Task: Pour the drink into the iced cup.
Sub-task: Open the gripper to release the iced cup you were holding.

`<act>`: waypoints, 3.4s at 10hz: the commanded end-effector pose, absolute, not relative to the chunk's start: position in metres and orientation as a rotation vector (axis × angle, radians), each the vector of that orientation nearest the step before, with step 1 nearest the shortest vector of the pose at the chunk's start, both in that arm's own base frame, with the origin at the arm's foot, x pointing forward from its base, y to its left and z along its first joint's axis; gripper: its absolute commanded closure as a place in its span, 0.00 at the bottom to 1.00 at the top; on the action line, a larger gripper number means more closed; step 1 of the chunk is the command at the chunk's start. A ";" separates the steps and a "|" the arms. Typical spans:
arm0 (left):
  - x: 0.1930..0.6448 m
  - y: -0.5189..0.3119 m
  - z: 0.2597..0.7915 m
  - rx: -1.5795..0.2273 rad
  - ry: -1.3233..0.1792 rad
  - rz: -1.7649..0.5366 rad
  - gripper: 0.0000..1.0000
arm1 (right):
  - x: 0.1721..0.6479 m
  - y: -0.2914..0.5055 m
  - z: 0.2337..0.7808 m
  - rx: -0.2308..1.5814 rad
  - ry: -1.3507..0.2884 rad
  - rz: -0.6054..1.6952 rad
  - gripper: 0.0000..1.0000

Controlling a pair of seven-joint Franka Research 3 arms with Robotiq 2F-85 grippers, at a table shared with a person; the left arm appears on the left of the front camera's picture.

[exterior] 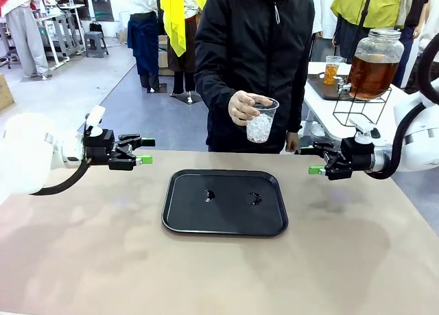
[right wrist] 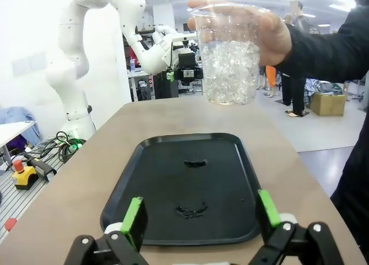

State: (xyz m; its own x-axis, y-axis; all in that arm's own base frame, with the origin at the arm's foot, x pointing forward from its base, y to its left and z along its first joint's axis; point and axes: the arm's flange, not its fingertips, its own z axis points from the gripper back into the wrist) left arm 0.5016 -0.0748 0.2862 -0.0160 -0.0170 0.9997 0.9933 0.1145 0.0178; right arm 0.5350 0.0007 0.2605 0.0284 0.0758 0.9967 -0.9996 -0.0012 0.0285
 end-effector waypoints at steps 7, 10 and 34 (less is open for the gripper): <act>0.501 -0.075 0.287 -1.100 -1.262 -1.146 0.00 | 0.535 0.001 0.261 1.168 -1.131 1.225 0.00; 0.501 -0.075 0.287 -1.100 -1.262 -1.146 0.00 | 0.535 0.001 0.261 1.168 -1.131 1.225 0.00; 0.501 -0.075 0.287 -1.100 -1.262 -1.146 0.00 | 0.535 0.001 0.261 1.168 -1.131 1.225 0.00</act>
